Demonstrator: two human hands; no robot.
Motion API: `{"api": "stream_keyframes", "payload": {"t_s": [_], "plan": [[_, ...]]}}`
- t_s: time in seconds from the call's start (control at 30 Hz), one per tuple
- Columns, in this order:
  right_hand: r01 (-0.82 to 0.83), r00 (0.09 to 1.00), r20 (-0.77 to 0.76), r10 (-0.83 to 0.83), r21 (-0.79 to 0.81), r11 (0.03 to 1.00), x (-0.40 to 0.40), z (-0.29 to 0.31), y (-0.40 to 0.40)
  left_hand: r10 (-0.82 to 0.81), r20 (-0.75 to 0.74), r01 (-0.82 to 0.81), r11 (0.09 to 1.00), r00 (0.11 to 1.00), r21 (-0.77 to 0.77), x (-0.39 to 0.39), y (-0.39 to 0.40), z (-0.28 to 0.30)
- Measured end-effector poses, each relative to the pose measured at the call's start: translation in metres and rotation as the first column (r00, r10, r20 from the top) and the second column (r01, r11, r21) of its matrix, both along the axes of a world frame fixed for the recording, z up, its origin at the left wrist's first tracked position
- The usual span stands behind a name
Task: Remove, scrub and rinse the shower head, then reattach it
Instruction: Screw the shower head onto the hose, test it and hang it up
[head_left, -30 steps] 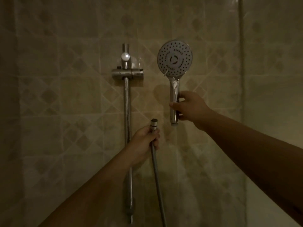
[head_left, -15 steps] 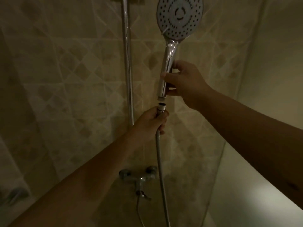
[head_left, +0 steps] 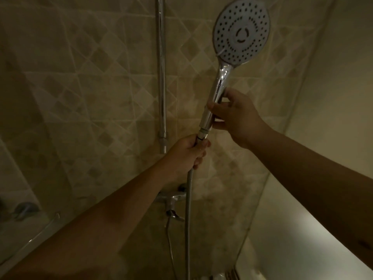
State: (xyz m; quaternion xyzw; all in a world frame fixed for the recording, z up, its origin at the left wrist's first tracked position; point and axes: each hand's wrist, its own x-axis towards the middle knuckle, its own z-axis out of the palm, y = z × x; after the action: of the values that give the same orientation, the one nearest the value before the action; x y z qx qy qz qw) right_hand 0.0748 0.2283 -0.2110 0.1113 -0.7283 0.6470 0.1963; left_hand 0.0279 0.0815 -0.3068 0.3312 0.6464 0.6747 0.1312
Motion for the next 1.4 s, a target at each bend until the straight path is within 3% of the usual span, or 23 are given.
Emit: {"api": "stream_keyframes", "payload": {"t_s": [0.33, 0.43, 0.57, 0.67, 0.73, 0.8, 0.87, 0.93, 1.0, 1.2, 1.4], "plan": [[-0.02, 0.997, 0.079, 0.024, -0.05, 0.999, 0.009, -0.031, 0.002, -0.076, 0.078, 0.083, 0.993, 0.994, -0.088, 0.014, -0.005, -0.022], [-0.055, 0.994, 0.098, 0.058, -0.033, 0.998, 0.014, -0.032, 0.002, -0.15, 0.161, 0.159, 0.986, 0.976, -0.047, 0.016, -0.009, -0.026], [-0.121, 0.984, 0.13, 0.119, 0.008, 0.993, 0.02, -0.033, 0.0, -0.41, 0.402, 0.386, 0.911, 0.819, 0.143, 0.016, -0.017, -0.031], [-0.21, 0.963, 0.167, 0.212, -0.029, 0.977, 0.023, -0.036, 0.0, -0.609, 0.44, 0.54, 0.792, 0.66, 0.285, 0.017, -0.023, -0.037], [-0.24, 0.954, 0.174, 0.246, -0.053, 0.969, 0.024, -0.038, 0.0, -0.642, 0.436, 0.566, 0.765, 0.63, 0.307, 0.018, -0.024, -0.039], [-0.232, 0.955, 0.177, 0.239, -0.064, 0.971, 0.024, -0.042, 0.001, -0.578, 0.45, 0.522, 0.814, 0.681, 0.255, 0.019, -0.022, -0.04], [-0.198, 0.96, 0.184, 0.212, -0.092, 0.976, 0.022, -0.047, 0.001, -0.43, 0.418, 0.408, 0.901, 0.8, 0.146, 0.021, -0.019, -0.04], [-0.12, 0.972, 0.187, 0.14, -0.118, 0.986, 0.021, -0.054, 0.0, -0.221, 0.3, 0.23, 0.973, 0.928, 0.005, 0.025, -0.016, -0.043], [-0.038, 0.981, 0.183, 0.057, -0.103, 0.994, 0.02, -0.06, 0.0, -0.05, 0.178, 0.071, 0.992, 0.983, -0.108, 0.029, -0.013, -0.045], [0.157, 0.969, 0.179, -0.172, 0.094, 0.983, 0.021, -0.068, -0.009, 0.178, -0.088, -0.197, 0.935, 0.98, -0.296, 0.036, -0.003, -0.059], [0.269, 0.945, 0.159, -0.285, 0.112, 0.956, 0.019, -0.075, -0.013, 0.323, -0.423, -0.473, 0.822, 0.846, -0.318, 0.04, -0.003, -0.061]]}}
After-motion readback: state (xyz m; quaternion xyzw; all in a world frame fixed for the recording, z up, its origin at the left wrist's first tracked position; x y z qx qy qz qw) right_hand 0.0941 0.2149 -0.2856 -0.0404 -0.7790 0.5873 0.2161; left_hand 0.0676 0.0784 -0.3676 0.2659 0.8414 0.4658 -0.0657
